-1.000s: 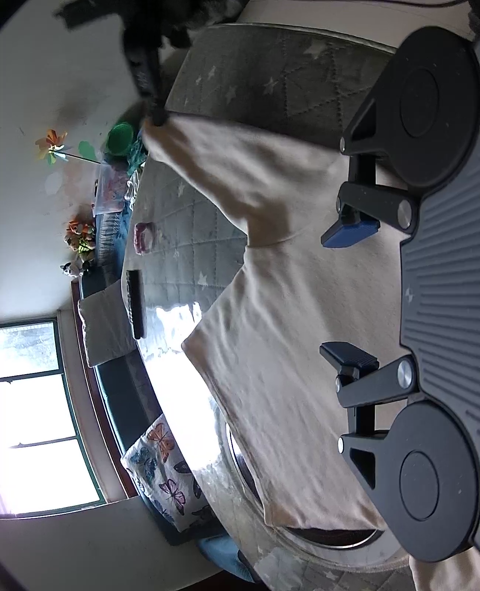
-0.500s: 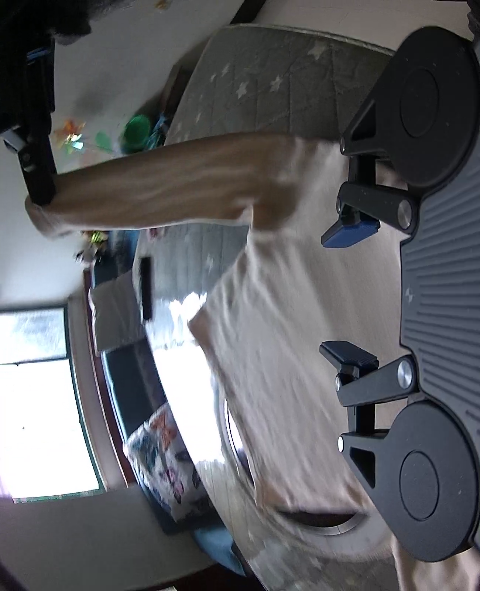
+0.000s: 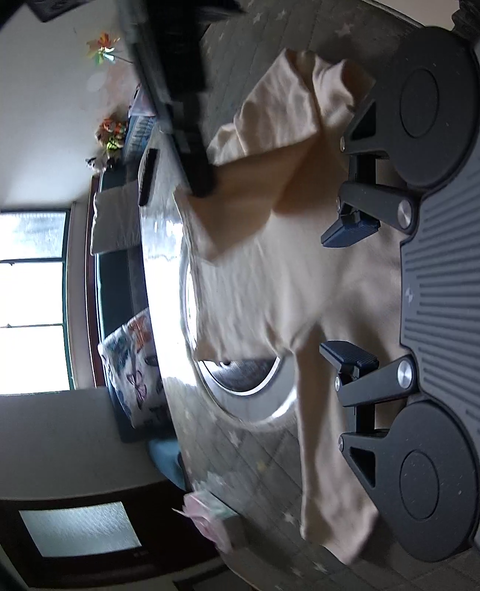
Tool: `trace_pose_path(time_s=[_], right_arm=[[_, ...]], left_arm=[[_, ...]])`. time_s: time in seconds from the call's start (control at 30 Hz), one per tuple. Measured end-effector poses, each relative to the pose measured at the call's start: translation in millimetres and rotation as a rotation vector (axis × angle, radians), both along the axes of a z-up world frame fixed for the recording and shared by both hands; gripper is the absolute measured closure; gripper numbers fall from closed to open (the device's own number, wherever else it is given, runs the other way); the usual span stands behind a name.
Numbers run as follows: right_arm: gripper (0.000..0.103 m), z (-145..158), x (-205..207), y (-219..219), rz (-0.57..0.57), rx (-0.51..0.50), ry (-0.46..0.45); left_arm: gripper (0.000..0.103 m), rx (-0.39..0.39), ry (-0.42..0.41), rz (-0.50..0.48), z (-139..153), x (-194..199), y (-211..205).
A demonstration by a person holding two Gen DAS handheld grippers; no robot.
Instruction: Fold clothes
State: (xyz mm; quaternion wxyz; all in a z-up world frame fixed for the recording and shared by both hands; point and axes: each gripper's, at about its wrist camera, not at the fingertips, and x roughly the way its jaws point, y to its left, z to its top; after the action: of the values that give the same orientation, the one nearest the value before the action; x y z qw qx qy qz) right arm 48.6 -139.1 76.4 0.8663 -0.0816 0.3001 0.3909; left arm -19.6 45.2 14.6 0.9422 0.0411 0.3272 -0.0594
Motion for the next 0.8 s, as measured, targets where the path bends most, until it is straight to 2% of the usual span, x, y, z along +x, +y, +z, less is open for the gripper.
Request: trace_pose_path(time_s=[0.07,0.1,0.2,0.3,0.5,0.67,0.8], right_arm=[[0.086,-7.1,-2.6,3.4,0.02,-0.01,0.033],[0.077,-8.8,-3.7,3.2,0.026,-0.015,0.042],[0.076,-9.4,-7.6,-3.0,0.02,-0.037,0.036],[0.068,-13.0,-4.3,-20.3,-0.013,-0.072,0.046],[0.068,-40.4,-4.3,-73.9,-0.118,-0.178,0.111],[0.068,-64.9,-0.7,-101.3,-0.166,-0.18,0.185],[0.068,-60.1,-3.7,-105.5,-0.151,-0.173,0.173]], left_arm=[[0.044,-0.002,0.001,0.004,0.0,-3.2,2.4],[0.044,-0.002,-0.001,0.004,0.6,-4.6,2.9],[0.045,-0.005,-0.008,-0.001,4.0,-7.4,3.8],[0.045,-0.006,-0.018,-0.016,6.7,-7.7,1.4],[0.053,-0.011,-0.041,-0.043,13.3,-3.5,-6.8],[0.054,-0.002,-0.027,-0.081,9.4,7.5,-19.3],[0.056,0.004,-0.013,-0.098,4.8,15.9,-24.6]])
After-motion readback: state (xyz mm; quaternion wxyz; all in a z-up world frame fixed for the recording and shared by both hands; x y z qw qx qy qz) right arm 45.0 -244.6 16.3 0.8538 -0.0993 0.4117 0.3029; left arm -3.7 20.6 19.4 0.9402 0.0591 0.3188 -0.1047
